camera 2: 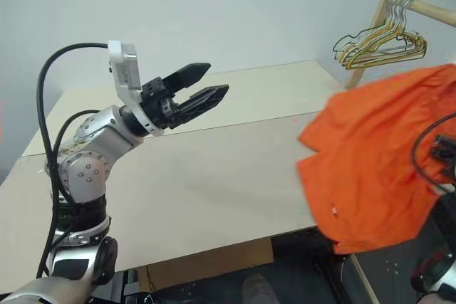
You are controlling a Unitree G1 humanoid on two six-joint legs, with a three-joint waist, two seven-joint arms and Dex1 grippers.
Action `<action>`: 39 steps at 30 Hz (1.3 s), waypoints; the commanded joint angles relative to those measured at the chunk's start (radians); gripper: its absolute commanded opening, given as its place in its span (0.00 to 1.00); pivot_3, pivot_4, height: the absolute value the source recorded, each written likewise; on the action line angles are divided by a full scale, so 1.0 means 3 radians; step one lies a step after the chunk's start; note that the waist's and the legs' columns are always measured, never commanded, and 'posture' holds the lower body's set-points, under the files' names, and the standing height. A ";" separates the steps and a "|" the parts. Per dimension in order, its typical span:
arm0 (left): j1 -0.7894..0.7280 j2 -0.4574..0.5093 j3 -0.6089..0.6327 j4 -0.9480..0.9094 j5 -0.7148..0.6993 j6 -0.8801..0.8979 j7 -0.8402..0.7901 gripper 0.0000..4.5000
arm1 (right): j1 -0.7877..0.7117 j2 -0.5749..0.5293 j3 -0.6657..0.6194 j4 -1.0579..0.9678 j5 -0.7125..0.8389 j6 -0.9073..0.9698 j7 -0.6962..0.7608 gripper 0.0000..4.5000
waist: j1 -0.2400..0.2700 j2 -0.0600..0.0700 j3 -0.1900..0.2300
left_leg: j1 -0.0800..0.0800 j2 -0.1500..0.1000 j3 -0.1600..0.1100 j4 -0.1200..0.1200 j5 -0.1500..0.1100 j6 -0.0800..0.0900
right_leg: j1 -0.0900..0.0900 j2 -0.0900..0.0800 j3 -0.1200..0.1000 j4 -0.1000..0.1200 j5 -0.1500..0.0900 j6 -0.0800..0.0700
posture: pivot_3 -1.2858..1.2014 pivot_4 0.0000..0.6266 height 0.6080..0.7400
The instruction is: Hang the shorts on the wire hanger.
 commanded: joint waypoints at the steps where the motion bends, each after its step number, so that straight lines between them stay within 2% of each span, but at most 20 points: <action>1: -0.0086 0.0040 -0.0007 0.0005 -0.0014 -0.0085 -0.0034 0.98 | -0.0324 -0.0210 -0.0183 0.0316 -0.0097 0.0026 -0.0229 0.00 | -0.0016 0.0000 0.0000 | 0.0001 0.0001 0.0002 0.0000 0.0000 0.0001 | 0.0000 0.0000 0.0002 0.0000 0.0000 0.0000 | 0.34 0.00 1.00; 12: -0.0091 0.0084 -0.0072 0.0046 0.0006 -0.0131 -0.0099 0.98 | -0.1211 -0.0168 -0.0717 0.0936 -0.0732 0.0025 -0.0985 0.00 | -0.0075 0.0005 -0.0003 | 0.0006 0.0004 0.0014 -0.0004 -0.0003 0.0005 | 0.0009 0.0001 0.0008 -0.0012 0.0000 0.0001 | 0.34 0.00 1.00; 17: -0.0082 0.0104 -0.0087 0.0045 0.0010 -0.0140 -0.0128 0.98 | -0.1332 -0.0118 -0.0890 0.1078 -0.0994 -0.0095 -0.1243 0.00 | -0.0078 0.0006 -0.0003 | 0.0007 0.0004 0.0015 -0.0004 -0.0004 0.0006 | 0.0012 0.0001 0.0007 -0.0015 0.0000 0.0001 | 0.34 0.00 1.00; 22: -0.0098 0.0140 -0.0090 0.0066 0.0024 -0.0146 -0.0156 0.98 | -0.1223 0.0033 -0.0819 0.0985 -0.1111 -0.0080 -0.1291 0.00 | -0.0082 0.0005 -0.0003 | 0.0014 0.0004 0.0017 -0.0004 -0.0005 0.0007 | 0.0022 0.0002 0.0006 -0.0018 0.0000 0.0001 | 0.35 0.00 1.00; 26: -0.0108 0.0170 -0.0093 0.0066 0.0030 -0.0139 -0.0176 1.00 | -0.1130 0.0131 -0.0757 0.0849 -0.1094 -0.0149 -0.1240 0.26 | -0.0081 0.0005 -0.0003 | 0.0041 0.0009 0.0015 -0.0005 -0.0012 0.0017 | 0.0060 0.0012 0.0000 -0.0041 0.0001 0.0002 | 0.35 0.00 1.00; 30: -0.0127 0.0187 -0.0100 0.0091 0.0043 -0.0147 -0.0189 1.00 | -0.1019 0.0202 -0.0615 0.0715 -0.1120 -0.0342 -0.1262 0.57 | -0.0076 0.0006 -0.0003 | 0.0064 0.0008 0.0016 -0.0005 -0.0022 0.0023 | 0.0090 0.0009 0.0003 -0.0055 0.0000 0.0006 | 0.35 0.00 1.00; 35: -0.0145 0.0199 -0.0098 0.0106 0.0059 -0.0155 -0.0188 1.00 | -0.0794 0.0287 -0.0291 0.0414 -0.1255 -0.0980 -0.1439 0.97 | -0.0070 0.0007 -0.0003 | 0.0065 0.0007 0.0016 -0.0004 -0.0026 0.0025 | 0.0095 0.0006 0.0003 -0.0064 0.0002 0.0011 | 0.35 0.00 1.00; 36: -0.0155 0.0212 -0.0091 0.0106 0.0045 -0.0107 -0.0166 1.00 | -0.0727 0.0316 -0.0204 0.0350 -0.1325 -0.1217 -0.1534 0.99 | -0.0070 0.0007 -0.0003 | 0.0065 0.0006 0.0016 -0.0003 -0.0026 0.0025 | 0.0096 0.0005 0.0003 -0.0064 0.0002 0.0012 | 0.35 0.00 1.00; 39: -0.0176 0.0235 -0.0075 0.0121 0.0037 -0.0062 -0.0141 1.00 | -0.0422 0.0351 0.0098 0.0229 -0.1557 -0.2065 -0.1793 0.99 | -0.0071 0.0007 -0.0003 | 0.0067 0.0006 0.0016 -0.0004 -0.0026 0.0025 | 0.0096 0.0005 0.0004 -0.0063 0.0002 0.0013 | 0.36 0.00 1.00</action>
